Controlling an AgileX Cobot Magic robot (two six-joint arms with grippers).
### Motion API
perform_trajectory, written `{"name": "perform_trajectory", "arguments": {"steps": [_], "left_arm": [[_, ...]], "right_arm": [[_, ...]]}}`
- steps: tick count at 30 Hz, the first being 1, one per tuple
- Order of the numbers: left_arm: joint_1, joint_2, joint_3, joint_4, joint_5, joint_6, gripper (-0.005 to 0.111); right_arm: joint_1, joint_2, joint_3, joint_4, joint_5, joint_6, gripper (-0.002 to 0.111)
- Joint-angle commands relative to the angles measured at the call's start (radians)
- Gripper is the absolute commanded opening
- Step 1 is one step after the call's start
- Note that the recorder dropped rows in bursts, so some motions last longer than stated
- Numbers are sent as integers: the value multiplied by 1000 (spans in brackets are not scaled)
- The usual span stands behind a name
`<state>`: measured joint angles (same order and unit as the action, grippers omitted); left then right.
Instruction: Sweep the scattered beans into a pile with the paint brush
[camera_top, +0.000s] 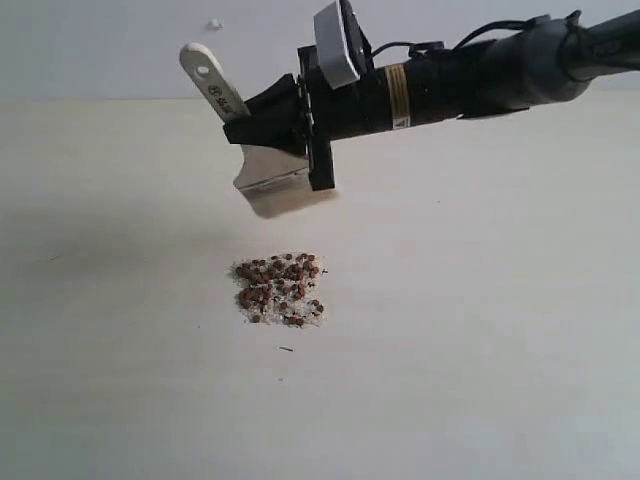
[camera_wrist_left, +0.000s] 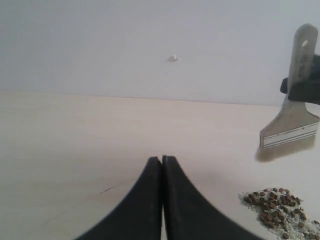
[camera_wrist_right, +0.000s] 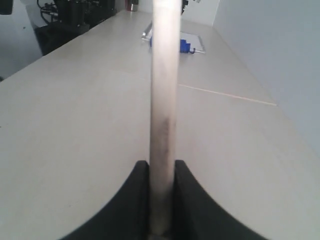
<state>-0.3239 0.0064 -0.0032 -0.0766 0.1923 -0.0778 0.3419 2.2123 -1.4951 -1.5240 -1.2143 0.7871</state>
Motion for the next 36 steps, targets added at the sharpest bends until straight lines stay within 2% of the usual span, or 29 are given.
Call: {"name": "perform_trajectory", "arguments": {"steps": [1, 6, 9, 16, 27, 36], "left_arm": [[-6, -6, 3, 2, 1, -4, 0], [-6, -6, 3, 2, 1, -4, 0], [-6, -6, 3, 2, 1, -4, 0], [-6, -6, 3, 2, 1, -4, 0], [-6, -6, 3, 2, 1, -4, 0], [-6, -6, 3, 2, 1, -4, 0]], "right_arm": [[-4, -65, 18, -196, -7, 157, 0], [-4, -138, 157, -137, -7, 175, 0], [-4, -238, 256, -220, -7, 161, 0], [-4, -302, 365, -220, -7, 207, 0], [89, -292, 524, -220, -7, -122, 0], [81, -271, 526, -220, 63, -165, 0]]}}
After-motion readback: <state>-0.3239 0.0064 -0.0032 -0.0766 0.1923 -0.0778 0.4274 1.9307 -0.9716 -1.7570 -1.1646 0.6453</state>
